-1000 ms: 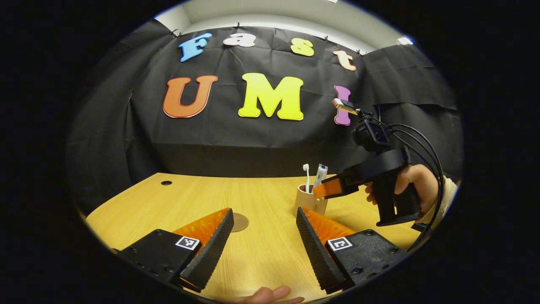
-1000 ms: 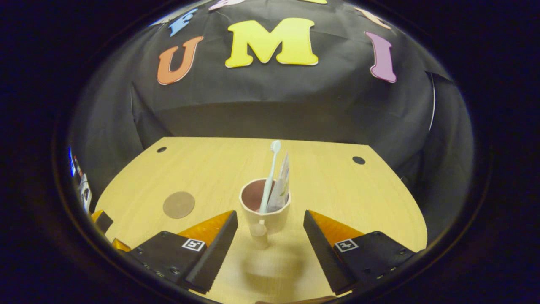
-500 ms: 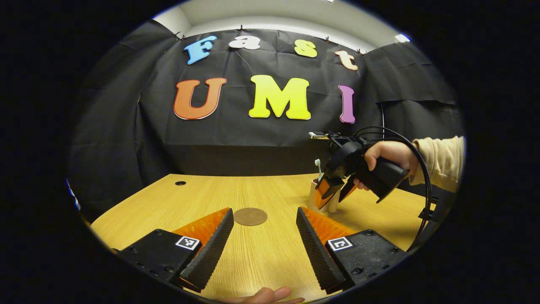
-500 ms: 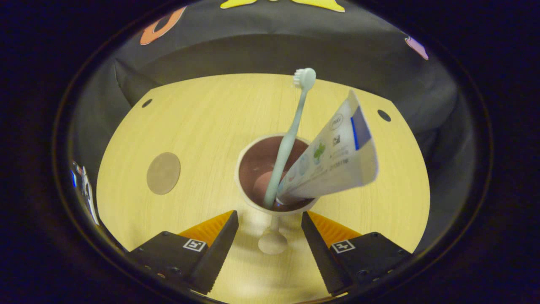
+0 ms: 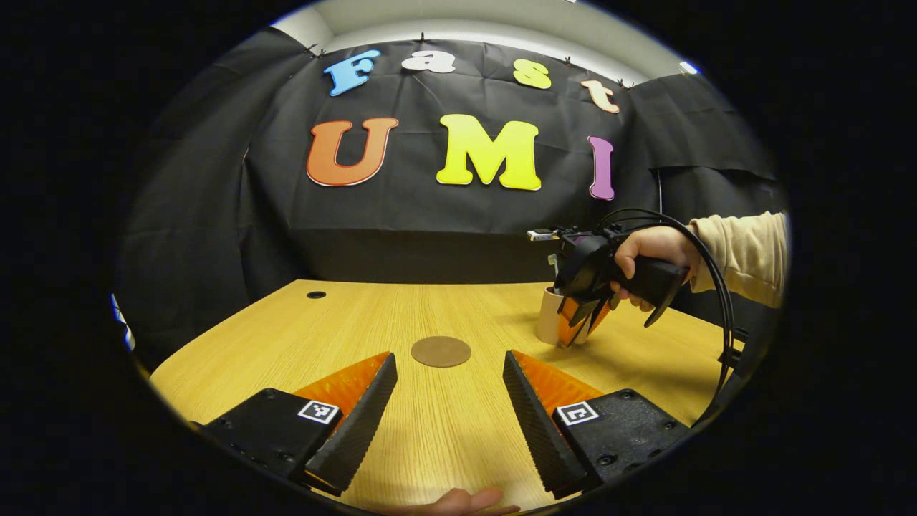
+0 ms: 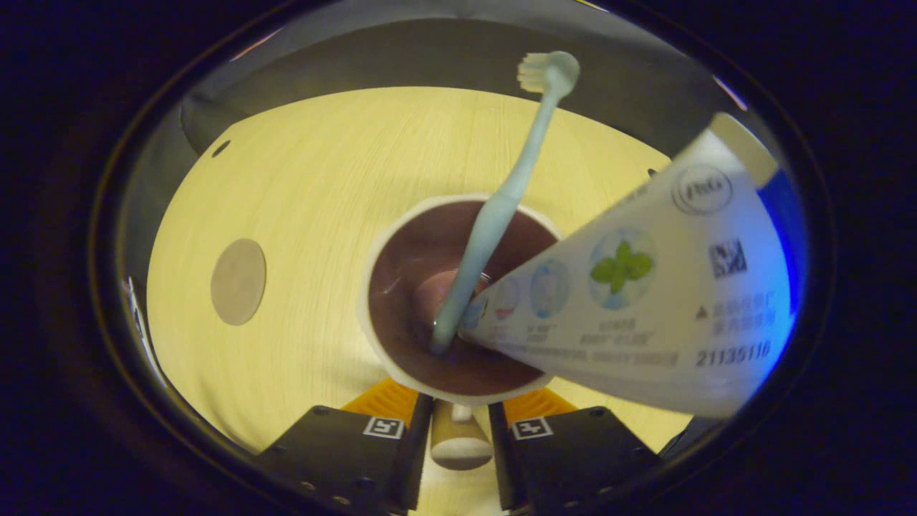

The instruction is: Put the toothbrush and toothpaste on the desktop into the cup, then pick up the cup and place it on the coaster on the desktop.

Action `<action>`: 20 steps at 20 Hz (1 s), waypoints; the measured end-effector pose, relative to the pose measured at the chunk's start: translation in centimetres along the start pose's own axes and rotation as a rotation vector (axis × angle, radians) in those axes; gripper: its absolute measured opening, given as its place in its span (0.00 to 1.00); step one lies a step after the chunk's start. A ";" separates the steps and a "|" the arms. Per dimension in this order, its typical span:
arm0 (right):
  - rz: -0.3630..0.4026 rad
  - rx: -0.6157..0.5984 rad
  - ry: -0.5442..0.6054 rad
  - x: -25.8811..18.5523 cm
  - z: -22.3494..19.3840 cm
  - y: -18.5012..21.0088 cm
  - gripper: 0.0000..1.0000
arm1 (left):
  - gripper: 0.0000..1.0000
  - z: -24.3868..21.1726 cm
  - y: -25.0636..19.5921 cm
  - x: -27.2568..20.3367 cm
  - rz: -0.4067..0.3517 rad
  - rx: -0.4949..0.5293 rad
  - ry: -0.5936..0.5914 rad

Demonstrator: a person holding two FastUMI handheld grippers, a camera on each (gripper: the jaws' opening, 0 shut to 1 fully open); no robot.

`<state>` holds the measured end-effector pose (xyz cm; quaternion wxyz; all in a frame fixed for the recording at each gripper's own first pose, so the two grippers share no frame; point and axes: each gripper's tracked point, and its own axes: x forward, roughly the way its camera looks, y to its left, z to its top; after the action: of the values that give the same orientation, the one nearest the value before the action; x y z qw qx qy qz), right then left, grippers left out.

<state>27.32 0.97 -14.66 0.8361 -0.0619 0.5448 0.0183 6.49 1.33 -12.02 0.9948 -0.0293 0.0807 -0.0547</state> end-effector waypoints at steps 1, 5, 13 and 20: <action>0.011 0.003 0.006 0.7 -0.2 0.0 0.31 | 0.94 -0.1 0.0 0.0 -0.001 0.001 -0.001; -0.031 -0.017 -0.035 0.1 -0.1 -1.4 0.27 | 0.95 -0.1 0.2 -0.1 0.002 0.015 0.003; -0.014 -0.060 -0.126 -3.8 0.6 0.1 0.27 | 0.95 -0.1 0.2 -0.7 -0.002 -0.006 -0.009; 0.084 -0.177 -0.125 -3.2 0.9 8.0 0.27 | 0.94 -0.4 2.8 -2.8 0.059 0.023 -0.032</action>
<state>26.02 9.12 -12.03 0.8583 -0.1113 0.4898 0.1050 4.01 4.43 -12.12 0.9974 -0.0166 0.0648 -0.0259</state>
